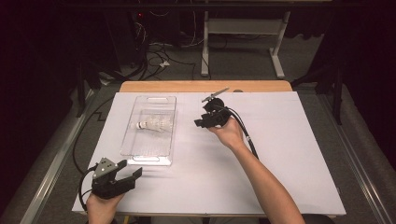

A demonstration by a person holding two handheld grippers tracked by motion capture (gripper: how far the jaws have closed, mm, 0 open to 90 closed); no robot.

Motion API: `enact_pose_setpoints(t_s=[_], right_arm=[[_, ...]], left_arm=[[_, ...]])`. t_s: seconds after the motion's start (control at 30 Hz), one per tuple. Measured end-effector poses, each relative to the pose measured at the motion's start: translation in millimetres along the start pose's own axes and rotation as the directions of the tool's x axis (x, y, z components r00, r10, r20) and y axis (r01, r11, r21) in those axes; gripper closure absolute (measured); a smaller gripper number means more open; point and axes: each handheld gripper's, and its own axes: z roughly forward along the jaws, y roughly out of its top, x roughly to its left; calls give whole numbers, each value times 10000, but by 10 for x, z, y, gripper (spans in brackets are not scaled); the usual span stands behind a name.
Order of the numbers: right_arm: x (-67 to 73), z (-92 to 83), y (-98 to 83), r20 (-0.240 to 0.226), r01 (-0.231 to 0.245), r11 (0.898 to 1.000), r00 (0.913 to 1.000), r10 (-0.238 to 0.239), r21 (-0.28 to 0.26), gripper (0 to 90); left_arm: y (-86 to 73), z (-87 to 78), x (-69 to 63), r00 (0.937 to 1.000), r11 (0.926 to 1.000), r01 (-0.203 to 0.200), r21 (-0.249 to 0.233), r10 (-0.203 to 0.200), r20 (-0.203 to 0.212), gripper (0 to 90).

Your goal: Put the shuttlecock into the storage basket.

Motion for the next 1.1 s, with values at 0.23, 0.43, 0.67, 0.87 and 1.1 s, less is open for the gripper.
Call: enact_pose_setpoints(t_s=[0.23, 0.43, 0.67, 0.87, 1.1], right_arm=[[-40, -49, -54, 108, 6, 10000, 9999, -6, 34, 569], [-94, -84, -126, 132, -177, 9998, 9998, 177, -8, 570], [-123, -124, -175, 130, -110, 9999, 9999, 111, -64, 571], [-128, -167, -185, 87, -177, 9998, 9998, 178, -119, 572], [-151, -186, -234, 103, -234, 9997, 9997, 235, -106, 578]], left_arm=[[0, -1, 2, 10000, 10000, -45, 37, 45, 47, 320], [0, 0, 1, 10000, 10000, -43, 49, 43, 54, 321], [0, 1, 2, 10000, 10000, -43, 49, 43, 53, 321], [-2, 2, 8, 10000, 10000, 10, 8, -10, 40, 321], [-1, 5, 5, 10000, 10000, 12, 23, -12, 59, 320]])
